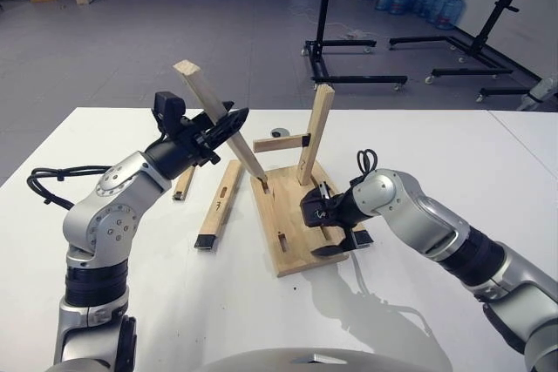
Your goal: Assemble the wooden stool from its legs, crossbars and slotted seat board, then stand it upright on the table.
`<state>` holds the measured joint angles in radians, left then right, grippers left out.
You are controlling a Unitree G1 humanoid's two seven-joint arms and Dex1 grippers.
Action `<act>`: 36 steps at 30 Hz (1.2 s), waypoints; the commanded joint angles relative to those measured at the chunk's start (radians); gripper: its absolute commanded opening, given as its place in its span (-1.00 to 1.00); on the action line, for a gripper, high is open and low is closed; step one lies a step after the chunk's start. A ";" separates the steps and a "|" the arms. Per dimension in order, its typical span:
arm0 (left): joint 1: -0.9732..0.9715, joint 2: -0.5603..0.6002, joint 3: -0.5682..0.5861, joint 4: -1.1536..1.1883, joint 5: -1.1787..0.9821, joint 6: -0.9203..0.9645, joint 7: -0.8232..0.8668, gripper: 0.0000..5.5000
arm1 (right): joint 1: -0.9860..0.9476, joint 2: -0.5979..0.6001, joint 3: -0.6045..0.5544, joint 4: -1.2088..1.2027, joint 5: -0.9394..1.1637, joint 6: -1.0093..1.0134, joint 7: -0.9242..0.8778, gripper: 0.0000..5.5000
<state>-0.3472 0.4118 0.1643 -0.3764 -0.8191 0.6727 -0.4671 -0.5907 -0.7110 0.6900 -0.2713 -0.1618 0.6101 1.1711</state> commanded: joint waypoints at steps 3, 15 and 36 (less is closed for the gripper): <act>-0.007 0.031 0.015 0.004 0.008 0.016 0.001 -0.27 | -0.024 -0.005 -0.034 0.022 -0.005 0.012 0.013 0.96; -0.013 0.049 0.001 0.090 0.082 -0.097 -0.108 -0.27 | -0.099 0.016 -0.268 -0.006 0.141 0.124 0.037 0.96; -0.368 -0.029 -0.021 1.130 0.245 -0.346 -0.705 -0.27 | 0.100 0.088 -0.366 -0.093 0.357 0.283 -0.188 0.96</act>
<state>-0.6751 0.3735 0.1413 0.7141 -0.5986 0.3453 -1.1472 -0.4961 -0.6187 0.3160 -0.3538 0.1884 0.8887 0.9929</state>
